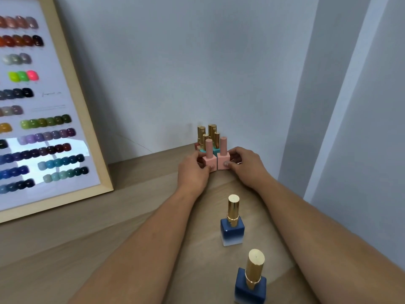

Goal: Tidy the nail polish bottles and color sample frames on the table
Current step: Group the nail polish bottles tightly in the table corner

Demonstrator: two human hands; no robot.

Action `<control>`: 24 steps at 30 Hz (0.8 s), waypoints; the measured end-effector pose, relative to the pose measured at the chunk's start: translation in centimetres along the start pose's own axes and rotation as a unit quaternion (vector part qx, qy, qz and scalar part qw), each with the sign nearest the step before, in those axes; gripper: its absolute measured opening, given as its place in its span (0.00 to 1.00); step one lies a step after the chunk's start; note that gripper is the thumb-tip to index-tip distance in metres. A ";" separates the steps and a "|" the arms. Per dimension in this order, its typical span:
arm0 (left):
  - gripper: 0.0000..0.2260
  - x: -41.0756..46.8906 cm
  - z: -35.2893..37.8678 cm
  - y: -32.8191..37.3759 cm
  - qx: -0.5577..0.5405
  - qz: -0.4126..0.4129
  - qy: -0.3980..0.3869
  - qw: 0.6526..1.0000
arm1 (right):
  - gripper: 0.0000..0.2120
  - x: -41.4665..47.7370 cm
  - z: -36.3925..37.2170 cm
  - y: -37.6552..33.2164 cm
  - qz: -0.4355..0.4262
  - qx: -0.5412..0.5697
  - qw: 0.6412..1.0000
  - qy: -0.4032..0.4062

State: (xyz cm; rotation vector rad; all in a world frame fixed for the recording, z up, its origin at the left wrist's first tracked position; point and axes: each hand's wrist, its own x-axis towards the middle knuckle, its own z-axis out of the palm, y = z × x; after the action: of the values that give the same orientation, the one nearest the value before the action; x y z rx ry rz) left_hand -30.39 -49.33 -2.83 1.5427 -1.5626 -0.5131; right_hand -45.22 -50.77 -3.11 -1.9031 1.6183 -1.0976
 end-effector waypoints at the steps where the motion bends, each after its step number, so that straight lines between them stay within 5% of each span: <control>1: 0.17 0.1 0.0 0.0 -0.003 0.001 0.007 1.000 | 0.15 0.1 0.0 0.0 -0.001 0.008 1.000 0.005; 24: 0.14 1.4 0.9 -0.1 -0.030 -0.008 0.065 0.997 | 0.15 2.0 1.3 0.5 -0.013 0.014 0.999 0.042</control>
State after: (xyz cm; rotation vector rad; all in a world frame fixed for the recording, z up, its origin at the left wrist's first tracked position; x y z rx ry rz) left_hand -30.84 -50.90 -3.02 1.5150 -1.4241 -0.4548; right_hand -44.54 -53.00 -3.68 -1.8873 1.6190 -1.2201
